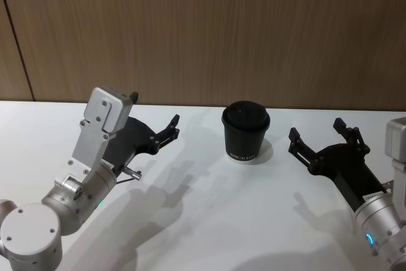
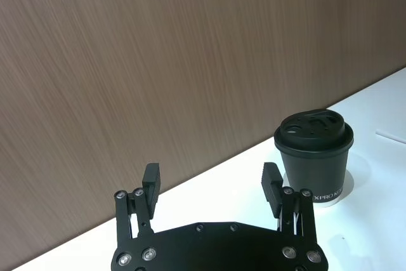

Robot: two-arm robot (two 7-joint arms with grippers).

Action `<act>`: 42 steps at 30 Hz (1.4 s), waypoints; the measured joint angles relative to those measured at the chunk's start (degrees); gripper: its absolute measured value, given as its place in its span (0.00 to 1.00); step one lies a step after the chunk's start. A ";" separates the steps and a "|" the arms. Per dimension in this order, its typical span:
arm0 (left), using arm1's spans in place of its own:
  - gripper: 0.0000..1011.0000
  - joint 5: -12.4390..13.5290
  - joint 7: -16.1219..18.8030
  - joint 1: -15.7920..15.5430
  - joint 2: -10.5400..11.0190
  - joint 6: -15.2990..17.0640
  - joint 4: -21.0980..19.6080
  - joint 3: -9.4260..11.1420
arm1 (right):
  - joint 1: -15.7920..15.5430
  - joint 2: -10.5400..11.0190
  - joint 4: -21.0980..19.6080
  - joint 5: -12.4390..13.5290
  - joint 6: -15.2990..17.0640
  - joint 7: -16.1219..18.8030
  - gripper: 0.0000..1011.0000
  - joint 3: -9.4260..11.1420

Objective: Pick up the straw with one hand, pass it to the other hand, and insert it into the cup.

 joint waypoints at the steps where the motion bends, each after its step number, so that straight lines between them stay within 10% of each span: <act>1: 0.99 0.00 0.00 0.00 0.00 0.00 0.00 0.00 | 0.00 0.00 0.00 0.00 0.00 0.00 0.99 0.00; 42: 0.99 0.00 0.00 0.00 0.00 0.00 0.00 0.00 | 0.00 0.00 0.00 0.00 0.00 0.00 0.99 0.00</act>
